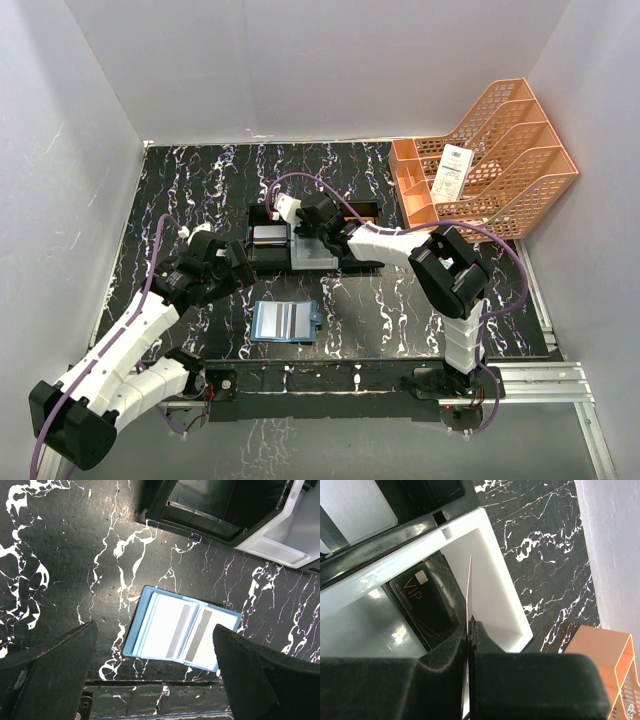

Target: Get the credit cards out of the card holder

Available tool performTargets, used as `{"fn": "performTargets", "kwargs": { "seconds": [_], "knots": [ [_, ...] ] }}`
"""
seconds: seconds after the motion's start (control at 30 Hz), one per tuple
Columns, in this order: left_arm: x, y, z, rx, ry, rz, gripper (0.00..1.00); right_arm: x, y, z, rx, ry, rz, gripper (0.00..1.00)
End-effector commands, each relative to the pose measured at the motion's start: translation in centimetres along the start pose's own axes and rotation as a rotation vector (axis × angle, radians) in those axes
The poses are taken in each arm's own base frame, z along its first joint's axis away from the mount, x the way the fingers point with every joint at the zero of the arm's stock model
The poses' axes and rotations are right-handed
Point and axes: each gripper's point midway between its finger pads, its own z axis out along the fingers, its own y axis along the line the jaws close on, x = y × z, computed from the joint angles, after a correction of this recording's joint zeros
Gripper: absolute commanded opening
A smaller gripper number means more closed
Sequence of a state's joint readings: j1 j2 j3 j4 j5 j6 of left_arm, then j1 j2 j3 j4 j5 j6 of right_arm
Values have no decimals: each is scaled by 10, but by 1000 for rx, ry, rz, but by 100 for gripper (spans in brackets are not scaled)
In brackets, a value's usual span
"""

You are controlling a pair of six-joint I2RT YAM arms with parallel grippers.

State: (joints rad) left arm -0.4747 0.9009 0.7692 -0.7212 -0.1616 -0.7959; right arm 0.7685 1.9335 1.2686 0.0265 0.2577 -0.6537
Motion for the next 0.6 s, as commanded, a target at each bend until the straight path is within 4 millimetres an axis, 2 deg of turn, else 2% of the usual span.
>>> {"fn": "performTargets", "kwargs": {
  "seconds": [0.0, 0.33, 0.57],
  "knots": [
    [0, -5, -10, 31, 14, -13, 99, -10, -22, 10, 67, -18, -85, 0],
    [1, -6, -12, 43, 15, -29, 99, -1, -18, 24, 52, 38, -132, 0],
    [3, -6, -11, 42, 22, -24, 99, -5, -15, 18, 26, 11, -117, 13]
  ]
}}
